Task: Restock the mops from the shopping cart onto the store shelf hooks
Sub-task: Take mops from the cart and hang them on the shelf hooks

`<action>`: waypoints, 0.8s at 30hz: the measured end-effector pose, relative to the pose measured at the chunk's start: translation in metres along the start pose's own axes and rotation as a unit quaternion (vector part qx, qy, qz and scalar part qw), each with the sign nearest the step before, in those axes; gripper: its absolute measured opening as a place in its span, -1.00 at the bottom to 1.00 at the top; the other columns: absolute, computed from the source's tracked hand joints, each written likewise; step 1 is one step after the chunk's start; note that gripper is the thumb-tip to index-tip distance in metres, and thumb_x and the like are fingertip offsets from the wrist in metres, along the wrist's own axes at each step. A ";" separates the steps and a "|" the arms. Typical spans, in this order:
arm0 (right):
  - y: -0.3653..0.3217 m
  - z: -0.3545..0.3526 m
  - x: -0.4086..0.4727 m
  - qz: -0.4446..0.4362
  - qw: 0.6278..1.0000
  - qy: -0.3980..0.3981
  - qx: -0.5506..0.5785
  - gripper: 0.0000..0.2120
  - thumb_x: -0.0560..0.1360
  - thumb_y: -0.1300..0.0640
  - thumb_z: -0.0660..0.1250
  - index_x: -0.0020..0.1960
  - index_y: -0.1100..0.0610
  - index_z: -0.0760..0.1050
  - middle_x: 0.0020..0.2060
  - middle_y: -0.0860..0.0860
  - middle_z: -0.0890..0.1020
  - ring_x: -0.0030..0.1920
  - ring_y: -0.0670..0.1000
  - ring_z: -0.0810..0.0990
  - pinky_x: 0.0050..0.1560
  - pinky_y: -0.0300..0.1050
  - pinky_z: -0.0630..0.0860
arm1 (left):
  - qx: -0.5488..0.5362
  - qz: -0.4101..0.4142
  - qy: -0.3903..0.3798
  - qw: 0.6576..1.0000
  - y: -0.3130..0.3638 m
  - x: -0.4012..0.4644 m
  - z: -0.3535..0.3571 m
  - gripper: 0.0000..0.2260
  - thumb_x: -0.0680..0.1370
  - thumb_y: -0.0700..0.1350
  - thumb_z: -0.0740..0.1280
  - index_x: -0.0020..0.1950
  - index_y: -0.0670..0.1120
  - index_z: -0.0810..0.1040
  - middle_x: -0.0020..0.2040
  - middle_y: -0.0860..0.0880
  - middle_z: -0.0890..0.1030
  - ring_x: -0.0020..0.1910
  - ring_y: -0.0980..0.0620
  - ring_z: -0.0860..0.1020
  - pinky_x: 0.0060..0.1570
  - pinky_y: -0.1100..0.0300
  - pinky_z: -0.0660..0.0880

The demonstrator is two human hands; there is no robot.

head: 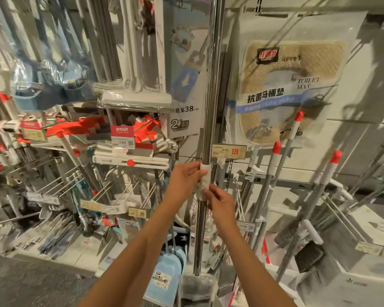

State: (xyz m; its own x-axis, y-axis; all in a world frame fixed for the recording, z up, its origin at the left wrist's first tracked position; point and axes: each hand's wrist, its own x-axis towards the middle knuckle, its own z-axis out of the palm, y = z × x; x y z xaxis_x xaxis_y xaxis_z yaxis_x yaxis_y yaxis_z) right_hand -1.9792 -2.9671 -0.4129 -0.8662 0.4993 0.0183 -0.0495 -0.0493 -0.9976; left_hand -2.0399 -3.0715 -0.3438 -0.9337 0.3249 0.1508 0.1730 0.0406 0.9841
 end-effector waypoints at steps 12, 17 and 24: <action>0.023 0.049 0.082 -0.002 0.995 0.101 0.003 -0.71 0.58 0.27 0.36 0.01 -0.15 0.63 -0.17 -0.17 0.73 -0.07 -0.13 0.70 0.06 -0.14 0.63 | 0.054 0.061 -0.100 0.992 -0.047 0.110 -0.022 -0.88 0.58 -0.19 0.38 -0.11 -0.22 0.63 -0.38 -0.08 0.58 -0.34 0.09 0.49 -0.20 0.12 0.47; 0.043 0.057 0.108 0.007 0.989 0.150 0.004 -0.74 0.59 0.28 0.34 0.13 -0.06 0.62 -0.12 -0.17 0.74 -0.02 -0.15 0.70 0.10 -0.16 0.60 | 0.016 0.039 -0.149 0.988 -0.070 0.143 -0.019 -0.91 0.58 -0.21 0.38 -0.11 -0.20 0.61 -0.21 -0.29 0.63 -0.22 0.02 0.55 -0.11 0.08 0.49; 0.063 0.052 0.144 0.039 0.985 0.164 -0.022 -0.73 0.60 0.29 0.31 -0.06 -0.03 0.68 -0.14 -0.07 0.74 -0.04 -0.05 0.70 0.06 -0.15 0.59 | 0.025 0.032 -0.161 0.986 -0.093 0.178 -0.006 -0.76 0.58 -0.28 0.37 -0.15 0.04 0.67 -0.28 0.01 0.70 -0.25 0.06 0.62 -0.14 -0.05 0.58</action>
State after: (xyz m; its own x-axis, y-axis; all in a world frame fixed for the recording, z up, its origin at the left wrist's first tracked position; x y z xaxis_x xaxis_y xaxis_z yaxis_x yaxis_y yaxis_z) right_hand -2.1330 -2.9437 -0.4695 -0.6590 0.7484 -0.0743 0.0391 -0.0646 -0.9971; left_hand -2.2247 -3.0233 -0.4081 -0.7744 0.6104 0.1663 0.2510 0.0551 0.9664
